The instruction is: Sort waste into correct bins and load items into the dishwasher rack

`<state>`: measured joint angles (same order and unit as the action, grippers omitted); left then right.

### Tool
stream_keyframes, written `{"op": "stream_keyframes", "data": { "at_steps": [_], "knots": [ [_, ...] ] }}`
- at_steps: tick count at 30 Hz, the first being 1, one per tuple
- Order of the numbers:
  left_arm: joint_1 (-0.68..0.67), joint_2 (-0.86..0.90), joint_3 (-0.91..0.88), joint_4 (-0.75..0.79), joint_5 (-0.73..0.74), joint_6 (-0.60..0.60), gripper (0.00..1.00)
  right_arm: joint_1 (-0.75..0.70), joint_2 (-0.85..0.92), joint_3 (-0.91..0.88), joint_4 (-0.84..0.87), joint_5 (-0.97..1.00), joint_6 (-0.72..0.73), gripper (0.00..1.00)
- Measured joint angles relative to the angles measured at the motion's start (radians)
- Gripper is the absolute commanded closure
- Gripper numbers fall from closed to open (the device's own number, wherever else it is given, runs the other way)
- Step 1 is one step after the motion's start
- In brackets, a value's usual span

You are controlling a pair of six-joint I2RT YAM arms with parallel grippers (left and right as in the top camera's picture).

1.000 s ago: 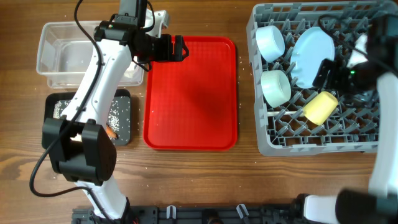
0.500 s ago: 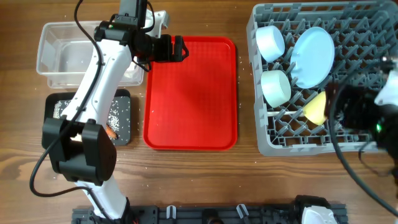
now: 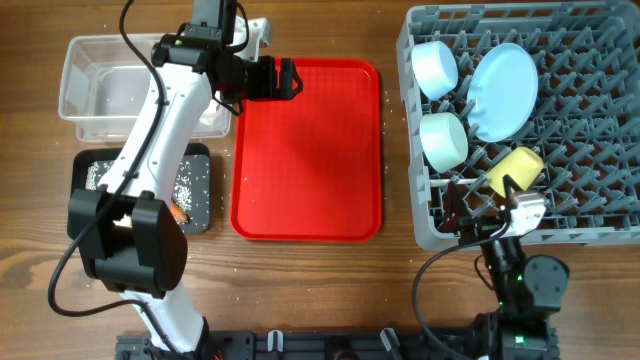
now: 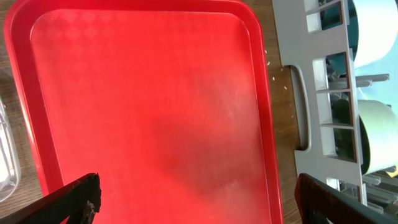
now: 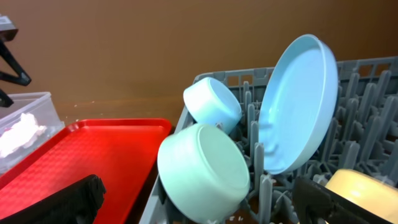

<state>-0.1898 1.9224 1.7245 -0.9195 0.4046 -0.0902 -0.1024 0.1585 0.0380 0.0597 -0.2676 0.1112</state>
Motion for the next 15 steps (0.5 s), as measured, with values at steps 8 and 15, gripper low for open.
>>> {"op": "stream_keyframes", "data": {
  "at_steps": [8,15],
  "knots": [
    [0.000,0.000,0.000,0.000,0.000,0.000,0.00,0.018,-0.138,-0.031,-0.037,-0.002,0.004,0.00],
    [0.000,0.000,0.000,0.000,0.000,0.000,0.00,0.018,-0.138,-0.031,-0.037,-0.002,0.004,0.00]
  ]
}}
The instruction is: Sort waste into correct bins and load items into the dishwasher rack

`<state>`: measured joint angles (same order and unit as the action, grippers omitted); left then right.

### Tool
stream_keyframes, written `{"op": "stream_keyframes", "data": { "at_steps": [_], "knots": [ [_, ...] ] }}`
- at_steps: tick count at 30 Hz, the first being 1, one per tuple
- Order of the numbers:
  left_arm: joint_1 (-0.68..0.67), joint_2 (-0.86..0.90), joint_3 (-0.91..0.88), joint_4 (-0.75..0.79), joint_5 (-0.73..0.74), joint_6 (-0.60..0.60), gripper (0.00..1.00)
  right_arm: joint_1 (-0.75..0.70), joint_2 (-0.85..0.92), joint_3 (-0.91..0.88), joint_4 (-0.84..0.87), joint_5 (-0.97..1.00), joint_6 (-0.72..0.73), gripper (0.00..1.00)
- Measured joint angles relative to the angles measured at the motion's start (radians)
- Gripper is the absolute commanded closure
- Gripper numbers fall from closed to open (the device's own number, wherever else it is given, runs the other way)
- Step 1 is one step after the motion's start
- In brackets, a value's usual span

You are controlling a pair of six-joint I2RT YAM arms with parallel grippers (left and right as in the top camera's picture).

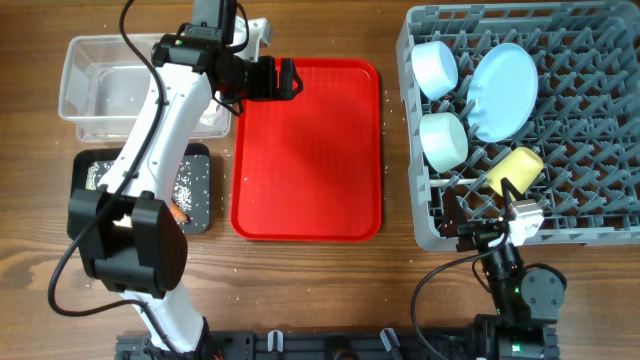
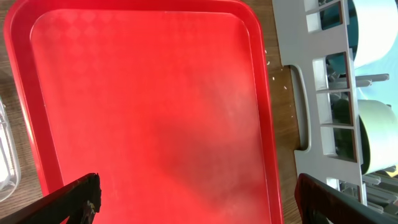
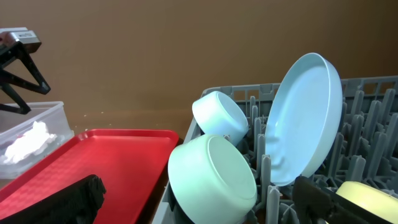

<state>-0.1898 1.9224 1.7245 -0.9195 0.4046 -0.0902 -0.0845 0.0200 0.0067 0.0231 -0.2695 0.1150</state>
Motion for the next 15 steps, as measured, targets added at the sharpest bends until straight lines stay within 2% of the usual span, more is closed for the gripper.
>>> {"op": "stream_keyframes", "data": {
  "at_steps": [10,15],
  "knots": [
    [0.000,0.000,0.000,-0.015,-0.001,0.000,0.00,0.000,0.000,0.000,0.000,0.000,0.000,0.00],
    [-0.004,-0.030,-0.006,-0.002,-0.061,0.000,0.00,0.000,0.000,0.000,0.000,0.000,0.000,0.00]
  ]
}}
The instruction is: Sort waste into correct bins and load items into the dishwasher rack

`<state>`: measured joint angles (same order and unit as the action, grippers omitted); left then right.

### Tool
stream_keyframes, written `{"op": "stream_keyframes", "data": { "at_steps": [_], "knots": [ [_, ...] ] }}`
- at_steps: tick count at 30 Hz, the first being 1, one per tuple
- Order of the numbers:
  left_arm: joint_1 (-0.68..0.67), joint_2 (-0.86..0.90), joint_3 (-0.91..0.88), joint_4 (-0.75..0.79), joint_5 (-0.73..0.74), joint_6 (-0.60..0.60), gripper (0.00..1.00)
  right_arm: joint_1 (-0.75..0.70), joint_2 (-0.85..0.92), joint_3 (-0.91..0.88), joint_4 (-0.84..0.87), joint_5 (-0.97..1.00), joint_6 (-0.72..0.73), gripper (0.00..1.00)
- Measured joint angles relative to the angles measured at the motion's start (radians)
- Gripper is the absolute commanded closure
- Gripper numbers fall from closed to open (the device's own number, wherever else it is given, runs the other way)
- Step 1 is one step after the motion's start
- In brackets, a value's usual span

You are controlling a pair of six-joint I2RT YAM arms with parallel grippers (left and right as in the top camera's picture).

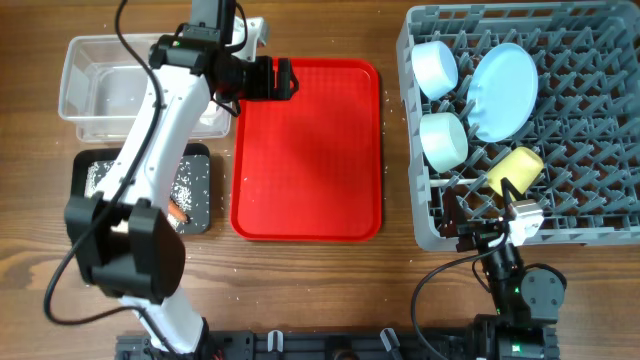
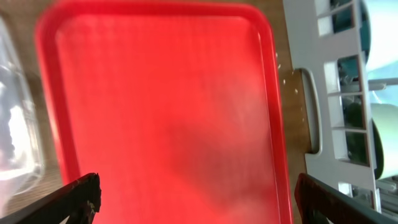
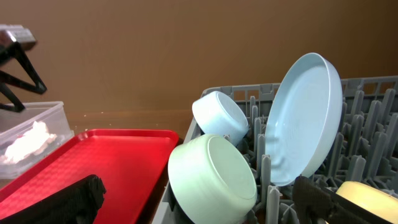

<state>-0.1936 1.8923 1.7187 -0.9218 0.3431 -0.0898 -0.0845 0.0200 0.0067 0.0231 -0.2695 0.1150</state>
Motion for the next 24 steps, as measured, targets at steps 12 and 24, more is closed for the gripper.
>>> {"op": "stream_keyframes", "data": {
  "at_steps": [12,24],
  "knots": [
    [0.125,-0.777,-0.788,0.592,-0.121,0.000,0.00,0.000,-0.001,0.000,0.000,0.000,0.000,0.00],
    [0.262,-1.631,-1.641,0.990,-0.112,0.000,0.00,0.001,-0.001,0.000,0.000,0.000,0.000,0.00]
  ]
}}
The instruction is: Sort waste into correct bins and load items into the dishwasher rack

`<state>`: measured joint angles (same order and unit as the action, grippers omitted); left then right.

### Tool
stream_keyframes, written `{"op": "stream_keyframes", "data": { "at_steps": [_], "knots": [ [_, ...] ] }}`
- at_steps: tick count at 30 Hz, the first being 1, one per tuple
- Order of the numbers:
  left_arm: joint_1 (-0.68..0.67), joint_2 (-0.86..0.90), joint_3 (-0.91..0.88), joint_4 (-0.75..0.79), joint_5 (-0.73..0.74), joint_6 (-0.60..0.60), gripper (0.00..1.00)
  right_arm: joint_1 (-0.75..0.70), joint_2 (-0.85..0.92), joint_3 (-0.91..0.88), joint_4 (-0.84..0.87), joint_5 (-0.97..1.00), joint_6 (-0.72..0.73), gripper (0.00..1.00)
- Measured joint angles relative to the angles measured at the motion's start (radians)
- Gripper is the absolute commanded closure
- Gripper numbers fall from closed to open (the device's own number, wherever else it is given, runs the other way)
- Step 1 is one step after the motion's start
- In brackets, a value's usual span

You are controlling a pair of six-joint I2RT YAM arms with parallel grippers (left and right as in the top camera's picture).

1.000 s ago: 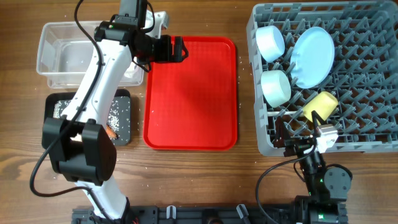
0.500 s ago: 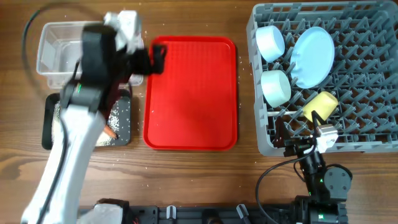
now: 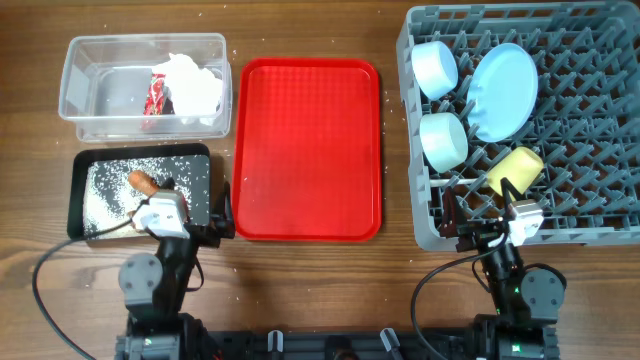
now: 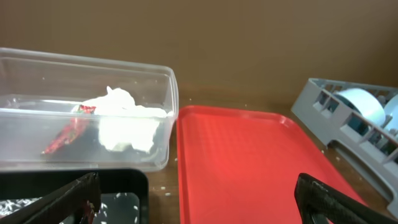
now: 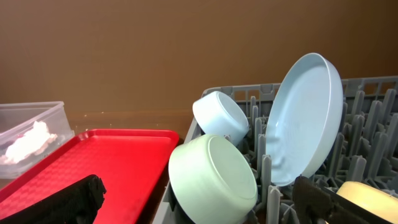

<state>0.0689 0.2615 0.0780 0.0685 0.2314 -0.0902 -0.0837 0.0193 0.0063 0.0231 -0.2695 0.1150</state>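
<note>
The red tray (image 3: pixel 305 150) lies bare in the middle. Left of it, a clear bin (image 3: pixel 85 105) holds white tissue (image 3: pixel 195 85) and a red wrapper (image 3: pixel 157 95). A black tray (image 3: pixel 82 190) carries rice grains and an orange food scrap (image 3: pixel 141 181). The grey dish rack (image 3: pixel 600 215) holds a blue cup (image 3: pixel 435 65), blue plate (image 3: pixel 503 90), green bowl (image 3: pixel 443 140) and yellow cup (image 3: pixel 515 170). My left gripper (image 3: pixel 222 210) (image 4: pixel 198 202) stands open at the near edge beside the black tray. My right gripper (image 3: pixel 478 210) (image 5: pixel 199 202) is open at the rack's near edge, holding nothing.
Loose rice grains dot the wooden table (image 3: pixel 320 275) around the trays. The rack's handle side (image 4: pixel 339 134) faces the red tray with a narrow strip of wood between them. Both arm bases sit at the table's near edge.
My left arm, which reached out over the red tray's far left corner, is now folded back at the near edge by the black tray. Its gripper is still open. The right arm has not moved.
My left gripper hung open and empty over the far left of the red tray, then a little further left toward the clear bin, and now is drawn back to the near edge. The right gripper pulled back slightly early on and has stayed open at the rack.
</note>
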Motion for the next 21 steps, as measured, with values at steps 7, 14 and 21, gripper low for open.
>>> {"op": "stream_keyframes", "data": {
  "at_steps": [7,14,21],
  "knots": [
    [0.000,-0.181,-0.067,-0.126,-0.038,0.000,0.00,0.000,0.000,0.000,0.000,0.000,0.000,0.00],
    [0.000,-0.247,-0.066,-0.128,-0.067,0.000,0.00,0.000,0.000,0.000,0.000,0.000,0.000,0.00],
    [0.000,-0.247,-0.066,-0.128,-0.071,0.000,0.00,0.000,0.000,0.000,0.000,0.000,0.000,0.00]
  ]
}}
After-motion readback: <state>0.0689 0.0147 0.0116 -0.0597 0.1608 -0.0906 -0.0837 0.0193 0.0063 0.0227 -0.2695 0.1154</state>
